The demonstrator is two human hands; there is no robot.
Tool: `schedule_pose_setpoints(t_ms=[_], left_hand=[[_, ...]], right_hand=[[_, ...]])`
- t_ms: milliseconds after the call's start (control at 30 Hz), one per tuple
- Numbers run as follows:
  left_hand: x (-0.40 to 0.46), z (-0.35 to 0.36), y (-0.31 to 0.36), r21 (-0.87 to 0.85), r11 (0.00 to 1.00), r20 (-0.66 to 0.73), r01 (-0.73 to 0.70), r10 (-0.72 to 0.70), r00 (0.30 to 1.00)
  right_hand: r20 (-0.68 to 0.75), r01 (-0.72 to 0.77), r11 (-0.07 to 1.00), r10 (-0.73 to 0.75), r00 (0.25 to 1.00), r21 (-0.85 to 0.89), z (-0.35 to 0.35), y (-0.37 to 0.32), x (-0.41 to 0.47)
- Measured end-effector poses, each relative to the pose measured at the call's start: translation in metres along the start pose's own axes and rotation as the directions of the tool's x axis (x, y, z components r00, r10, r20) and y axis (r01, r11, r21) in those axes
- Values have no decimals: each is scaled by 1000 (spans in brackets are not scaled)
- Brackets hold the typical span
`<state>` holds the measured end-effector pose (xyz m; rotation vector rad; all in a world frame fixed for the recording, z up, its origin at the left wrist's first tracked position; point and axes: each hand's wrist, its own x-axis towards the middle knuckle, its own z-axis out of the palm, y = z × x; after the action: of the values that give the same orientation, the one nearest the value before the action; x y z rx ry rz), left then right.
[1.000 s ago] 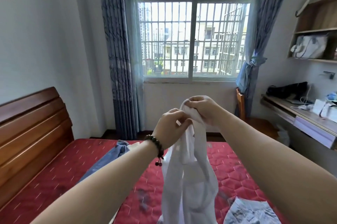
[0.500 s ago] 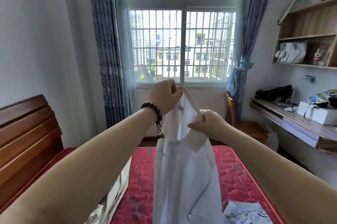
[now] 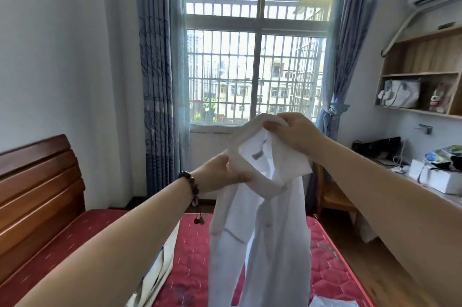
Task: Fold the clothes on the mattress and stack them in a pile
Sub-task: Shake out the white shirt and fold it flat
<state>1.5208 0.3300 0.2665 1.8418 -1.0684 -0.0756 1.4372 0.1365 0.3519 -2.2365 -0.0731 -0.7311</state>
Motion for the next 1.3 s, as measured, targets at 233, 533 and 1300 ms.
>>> schedule_pose_setpoints(t_ms=[233, 533, 1300], left_hand=[[-7, -5, -4, -16, 999, -176, 49, -51, 983], [6, -53, 34, 213, 976, -183, 47, -8, 983], [-25, -56, -39, 544, 793, -342, 274, -88, 935]], right_hand=[[4, 81, 983, -81, 997, -163, -14, 0, 10], [444, -200, 972, 126, 887, 124, -50, 68, -10], [190, 58, 978, -19, 982, -200, -12, 77, -17]])
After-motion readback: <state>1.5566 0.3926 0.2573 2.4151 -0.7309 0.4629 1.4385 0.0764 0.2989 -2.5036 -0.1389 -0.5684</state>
